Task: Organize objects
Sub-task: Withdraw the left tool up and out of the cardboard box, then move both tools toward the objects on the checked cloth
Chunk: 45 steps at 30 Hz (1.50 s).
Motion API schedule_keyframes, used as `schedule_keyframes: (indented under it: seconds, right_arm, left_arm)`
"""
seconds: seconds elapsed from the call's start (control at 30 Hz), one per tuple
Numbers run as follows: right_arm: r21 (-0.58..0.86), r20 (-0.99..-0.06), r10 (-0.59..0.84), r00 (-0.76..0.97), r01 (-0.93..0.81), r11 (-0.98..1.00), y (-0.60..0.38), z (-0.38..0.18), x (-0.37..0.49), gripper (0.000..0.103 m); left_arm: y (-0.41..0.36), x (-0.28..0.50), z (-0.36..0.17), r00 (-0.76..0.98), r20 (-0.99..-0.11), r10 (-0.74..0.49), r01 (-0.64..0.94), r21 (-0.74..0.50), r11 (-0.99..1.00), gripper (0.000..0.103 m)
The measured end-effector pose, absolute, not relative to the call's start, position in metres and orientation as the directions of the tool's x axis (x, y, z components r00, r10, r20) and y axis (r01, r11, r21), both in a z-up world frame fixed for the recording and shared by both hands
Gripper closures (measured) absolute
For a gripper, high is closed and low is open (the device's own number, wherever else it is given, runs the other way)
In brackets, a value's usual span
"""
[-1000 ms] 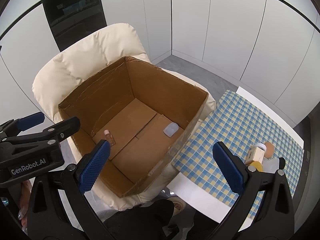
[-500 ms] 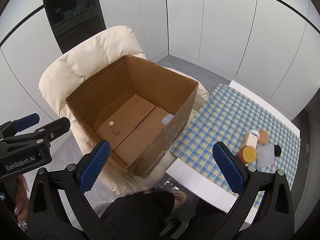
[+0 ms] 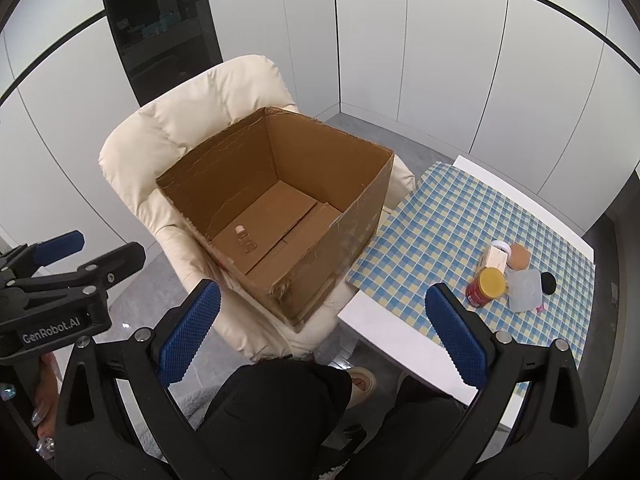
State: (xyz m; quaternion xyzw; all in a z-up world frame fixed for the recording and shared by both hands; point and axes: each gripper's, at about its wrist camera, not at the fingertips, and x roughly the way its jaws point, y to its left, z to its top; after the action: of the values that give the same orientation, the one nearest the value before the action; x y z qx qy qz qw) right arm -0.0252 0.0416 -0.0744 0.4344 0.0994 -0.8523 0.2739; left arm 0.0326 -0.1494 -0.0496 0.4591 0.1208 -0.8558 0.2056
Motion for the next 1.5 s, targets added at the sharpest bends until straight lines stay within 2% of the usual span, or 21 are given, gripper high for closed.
schedule_keyframes:
  seconds: [0.23, 0.93, 1.5]
  right_arm:
    - [0.068, -0.784, -0.384, -0.488, 0.547, -0.834, 0.052, -0.07, 0.001, 0.0]
    - [0.059, -0.789, -0.381, -0.483, 0.558, -0.828, 0.079, -0.076, 0.066, 0.0]
    - [0.04, -0.792, -0.378, -0.479, 0.577, -0.816, 0.079, -0.077, 0.093, 0.0]
  left_arm:
    - [-0.144, 0.055, -0.052, -0.495, -0.842, -0.213, 0.453, -0.041, -0.89, 0.01]
    - [-0.128, 0.119, -0.051, -0.497, -0.835, -0.237, 0.462, -0.023, -0.887, 0.01]
    - [-0.115, 0.133, -0.049, -0.505, -0.834, -0.224, 0.435, -0.022, -0.9, 0.01]
